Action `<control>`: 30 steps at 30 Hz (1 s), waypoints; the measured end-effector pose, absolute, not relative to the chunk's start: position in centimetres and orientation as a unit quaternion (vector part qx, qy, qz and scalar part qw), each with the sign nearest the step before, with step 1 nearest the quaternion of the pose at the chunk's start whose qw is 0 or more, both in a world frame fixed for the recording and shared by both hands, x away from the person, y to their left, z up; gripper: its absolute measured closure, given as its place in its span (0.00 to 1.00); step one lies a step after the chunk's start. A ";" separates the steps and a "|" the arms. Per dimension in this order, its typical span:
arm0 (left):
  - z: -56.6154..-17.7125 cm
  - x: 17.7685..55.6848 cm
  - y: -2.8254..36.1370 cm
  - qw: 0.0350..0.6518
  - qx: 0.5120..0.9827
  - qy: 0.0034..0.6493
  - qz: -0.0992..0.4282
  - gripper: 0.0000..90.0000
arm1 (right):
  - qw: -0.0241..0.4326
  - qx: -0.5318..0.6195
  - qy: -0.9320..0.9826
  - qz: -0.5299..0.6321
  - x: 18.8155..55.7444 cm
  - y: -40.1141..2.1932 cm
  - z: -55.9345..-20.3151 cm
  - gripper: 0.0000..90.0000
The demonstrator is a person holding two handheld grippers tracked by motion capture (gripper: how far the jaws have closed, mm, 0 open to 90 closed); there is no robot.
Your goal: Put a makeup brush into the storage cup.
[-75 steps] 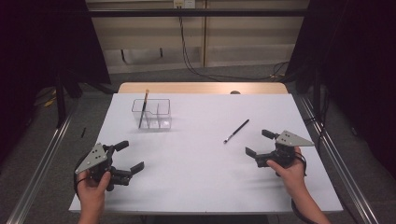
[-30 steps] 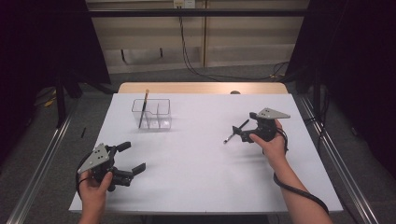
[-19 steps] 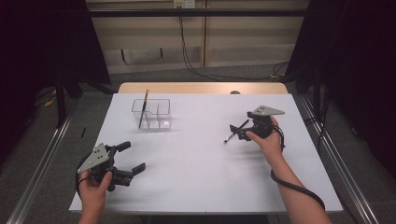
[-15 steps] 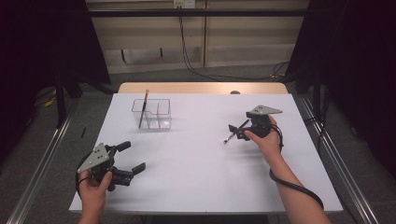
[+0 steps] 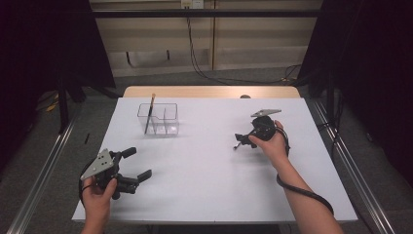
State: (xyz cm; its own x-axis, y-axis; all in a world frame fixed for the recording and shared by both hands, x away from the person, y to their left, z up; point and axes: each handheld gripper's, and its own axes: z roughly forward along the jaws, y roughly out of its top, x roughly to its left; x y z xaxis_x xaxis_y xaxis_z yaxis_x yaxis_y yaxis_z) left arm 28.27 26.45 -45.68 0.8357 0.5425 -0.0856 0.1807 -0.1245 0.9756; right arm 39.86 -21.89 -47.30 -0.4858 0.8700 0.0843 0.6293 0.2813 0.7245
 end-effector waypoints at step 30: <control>-45.7 28.3 26.4 0.611 0.738 0.247 0.147 0.00 | 0.139 0.531 0.804 0.230 40.7 -21.0 -48.1 0.14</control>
